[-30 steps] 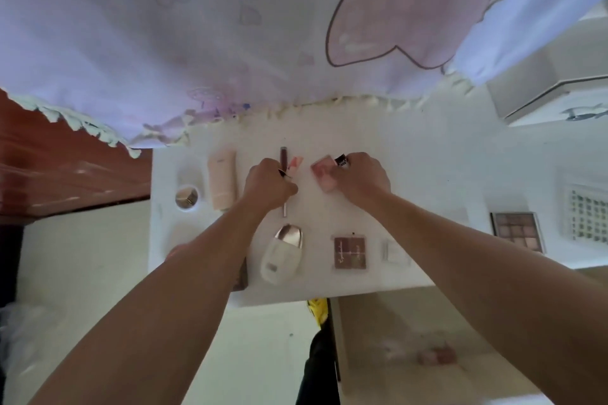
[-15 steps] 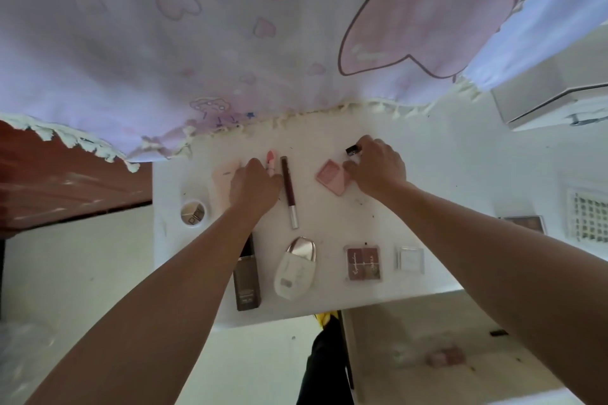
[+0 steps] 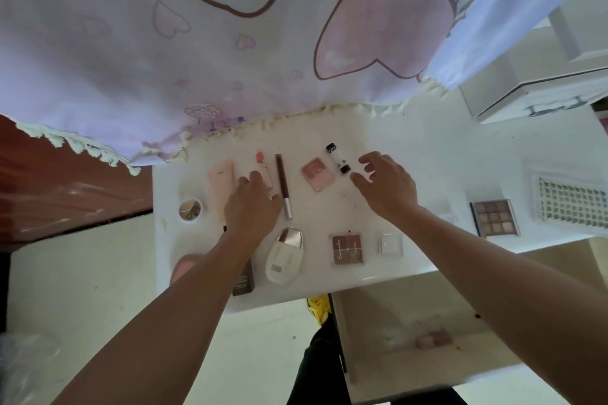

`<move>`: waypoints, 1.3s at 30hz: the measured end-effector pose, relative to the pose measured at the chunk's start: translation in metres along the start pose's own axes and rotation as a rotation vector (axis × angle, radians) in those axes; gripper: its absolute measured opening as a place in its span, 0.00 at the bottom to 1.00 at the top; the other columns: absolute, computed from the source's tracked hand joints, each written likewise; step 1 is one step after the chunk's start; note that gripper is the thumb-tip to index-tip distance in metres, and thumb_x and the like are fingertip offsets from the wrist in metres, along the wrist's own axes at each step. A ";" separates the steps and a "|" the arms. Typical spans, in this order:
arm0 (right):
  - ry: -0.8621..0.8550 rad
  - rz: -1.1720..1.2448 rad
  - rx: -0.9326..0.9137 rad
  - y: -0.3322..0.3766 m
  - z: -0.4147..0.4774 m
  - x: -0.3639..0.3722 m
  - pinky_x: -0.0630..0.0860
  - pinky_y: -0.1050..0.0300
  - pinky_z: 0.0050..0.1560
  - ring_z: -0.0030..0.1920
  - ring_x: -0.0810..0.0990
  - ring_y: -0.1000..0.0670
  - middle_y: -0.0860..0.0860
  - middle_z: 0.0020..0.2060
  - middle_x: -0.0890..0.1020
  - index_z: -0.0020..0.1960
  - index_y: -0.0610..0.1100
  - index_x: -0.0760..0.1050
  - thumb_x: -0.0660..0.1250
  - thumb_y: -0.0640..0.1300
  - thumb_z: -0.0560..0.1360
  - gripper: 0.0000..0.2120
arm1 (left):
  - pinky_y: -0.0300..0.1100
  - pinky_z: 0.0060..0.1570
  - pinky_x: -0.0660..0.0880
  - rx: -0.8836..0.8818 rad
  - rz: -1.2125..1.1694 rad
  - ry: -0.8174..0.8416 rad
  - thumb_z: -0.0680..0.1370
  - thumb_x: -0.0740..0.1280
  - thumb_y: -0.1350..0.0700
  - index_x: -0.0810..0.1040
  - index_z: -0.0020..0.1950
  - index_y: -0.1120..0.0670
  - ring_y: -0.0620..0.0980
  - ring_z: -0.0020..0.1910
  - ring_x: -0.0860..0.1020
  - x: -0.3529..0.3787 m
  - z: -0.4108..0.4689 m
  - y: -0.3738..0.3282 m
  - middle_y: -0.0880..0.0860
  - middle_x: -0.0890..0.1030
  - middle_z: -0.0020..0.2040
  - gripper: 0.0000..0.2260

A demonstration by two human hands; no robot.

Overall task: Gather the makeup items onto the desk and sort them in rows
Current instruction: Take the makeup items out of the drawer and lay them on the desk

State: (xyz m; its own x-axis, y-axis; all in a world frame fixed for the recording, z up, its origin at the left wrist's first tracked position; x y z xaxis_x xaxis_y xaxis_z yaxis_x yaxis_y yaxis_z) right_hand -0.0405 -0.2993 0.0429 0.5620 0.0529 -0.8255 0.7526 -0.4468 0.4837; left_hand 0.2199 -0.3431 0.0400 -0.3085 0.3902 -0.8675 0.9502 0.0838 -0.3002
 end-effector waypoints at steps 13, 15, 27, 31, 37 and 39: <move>-0.121 0.278 -0.127 -0.137 -0.134 -0.085 0.77 0.59 0.42 0.35 0.80 0.57 0.59 0.33 0.81 0.50 0.46 0.81 0.72 0.43 0.75 0.04 | 0.46 0.50 0.76 0.449 -0.066 0.232 0.79 0.63 0.49 0.75 0.60 0.51 0.52 0.48 0.79 0.098 -0.176 -0.176 0.50 0.80 0.50 0.12; -0.062 0.211 -0.068 -0.184 -0.147 -0.079 0.76 0.59 0.42 0.34 0.79 0.57 0.59 0.33 0.80 0.49 0.46 0.82 0.72 0.44 0.74 0.04 | 0.45 0.47 0.74 0.459 -0.009 0.318 0.78 0.63 0.50 0.75 0.59 0.52 0.53 0.49 0.78 0.138 -0.204 -0.183 0.50 0.80 0.50 0.11; 0.350 -0.087 0.256 -0.421 -0.175 -0.050 0.75 0.55 0.47 0.46 0.79 0.48 0.54 0.42 0.81 0.47 0.52 0.77 0.63 0.45 0.75 0.05 | 0.44 0.46 0.71 0.028 -0.049 0.547 0.75 0.68 0.41 0.77 0.50 0.54 0.54 0.48 0.78 0.322 -0.252 -0.185 0.53 0.80 0.44 0.17; 0.455 -0.302 0.143 -0.435 -0.158 -0.021 0.74 0.54 0.49 0.53 0.78 0.44 0.47 0.53 0.81 0.57 0.49 0.78 0.63 0.44 0.76 0.11 | 0.44 0.48 0.72 0.025 0.008 0.549 0.76 0.67 0.43 0.78 0.47 0.54 0.56 0.52 0.78 0.361 -0.248 -0.183 0.54 0.81 0.49 0.15; 0.544 -0.558 -0.063 -0.433 -0.135 0.025 0.73 0.54 0.48 0.55 0.77 0.44 0.47 0.55 0.79 0.56 0.48 0.75 0.65 0.43 0.74 0.11 | 0.46 0.51 0.73 0.087 0.107 0.543 0.76 0.67 0.44 0.74 0.44 0.49 0.57 0.54 0.78 0.394 -0.234 -0.185 0.54 0.80 0.52 0.09; 0.550 -0.715 -0.124 -0.433 -0.132 0.037 0.73 0.53 0.47 0.54 0.78 0.45 0.47 0.54 0.80 0.56 0.47 0.76 0.64 0.42 0.75 0.10 | 0.47 0.52 0.74 0.087 0.149 0.548 0.75 0.68 0.45 0.75 0.45 0.48 0.57 0.54 0.77 0.402 -0.229 -0.181 0.53 0.80 0.53 0.08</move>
State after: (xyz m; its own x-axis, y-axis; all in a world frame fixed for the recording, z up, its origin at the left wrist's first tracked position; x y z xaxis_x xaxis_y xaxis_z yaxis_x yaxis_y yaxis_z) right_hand -0.3004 0.0140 -0.1589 0.0071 0.7134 -0.7007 0.9983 -0.0458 -0.0365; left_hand -0.0661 0.0090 -0.1635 -0.0811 0.8122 -0.5777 0.9674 -0.0754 -0.2419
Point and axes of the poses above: each hand's wrist, its own z-axis towards the middle knuckle, its own x-axis out of the palm, y = z × x, the point moved 10 cm from there along z, towards the middle knuckle
